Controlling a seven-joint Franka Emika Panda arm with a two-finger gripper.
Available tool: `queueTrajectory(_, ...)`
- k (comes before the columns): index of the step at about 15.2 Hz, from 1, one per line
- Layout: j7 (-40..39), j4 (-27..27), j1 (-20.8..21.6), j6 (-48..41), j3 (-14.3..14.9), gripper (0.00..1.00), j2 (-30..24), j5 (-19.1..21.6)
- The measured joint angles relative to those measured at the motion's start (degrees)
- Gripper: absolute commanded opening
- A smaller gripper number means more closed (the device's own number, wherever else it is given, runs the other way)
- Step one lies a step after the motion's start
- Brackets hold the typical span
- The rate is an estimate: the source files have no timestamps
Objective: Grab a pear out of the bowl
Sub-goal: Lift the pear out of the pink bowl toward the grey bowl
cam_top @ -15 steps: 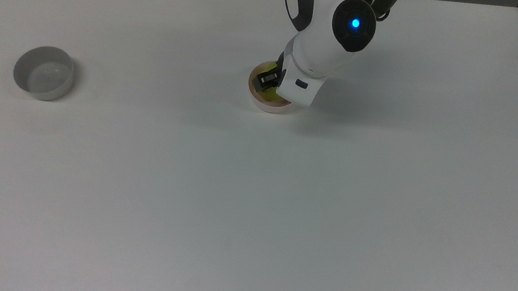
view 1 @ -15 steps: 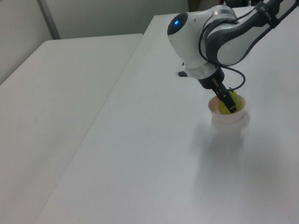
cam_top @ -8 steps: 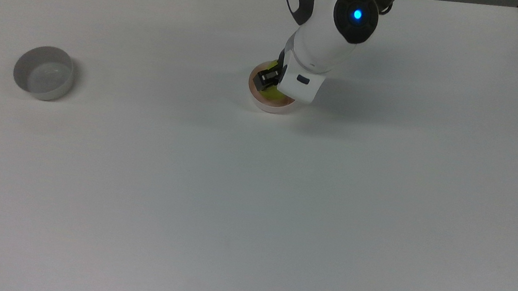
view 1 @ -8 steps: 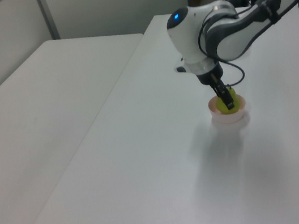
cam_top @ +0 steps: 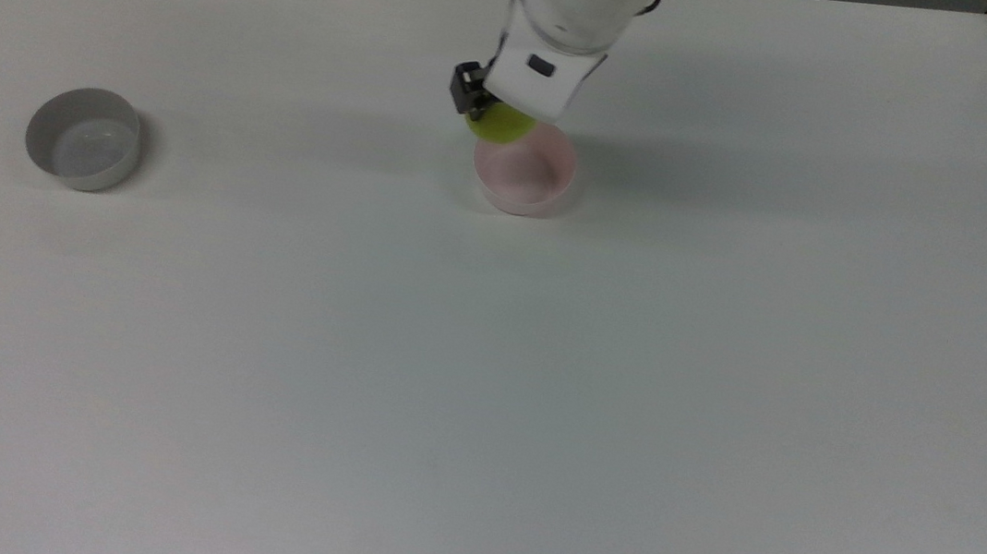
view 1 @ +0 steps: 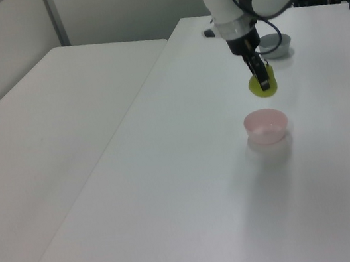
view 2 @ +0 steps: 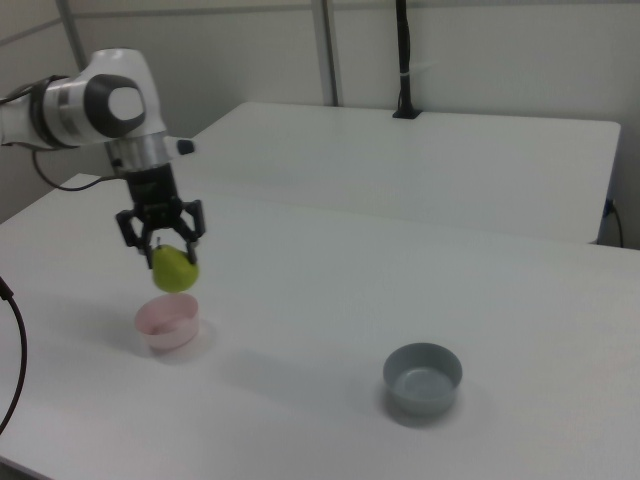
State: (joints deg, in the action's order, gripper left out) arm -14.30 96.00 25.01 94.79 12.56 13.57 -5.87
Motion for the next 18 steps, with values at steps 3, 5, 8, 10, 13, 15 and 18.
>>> queueTrajectory(3,-1.80,-1.82,-8.05,-0.01,0.24,0.58,-0.03,-0.07)
queueTrajectory(5,-4.63,-2.75,-14.51,-0.01,0.36,0.59,0.15,-0.13)
queueTrajectory(8,-7.18,-2.83,-20.69,2.09,0.40,0.61,1.98,-0.13)
queueTrajectory(10,-7.26,-2.82,-21.78,5.45,0.39,0.65,5.06,-0.14)
queueTrajectory(13,-7.26,-2.90,-21.44,9.14,0.12,0.68,9.71,-0.42)
queueTrajectory(15,-7.22,-3.03,-20.74,10.92,-0.03,0.78,12.70,-0.44)
queueTrajectory(18,-6.75,-3.16,-20.12,12.07,-0.06,1.00,14.23,-0.45)
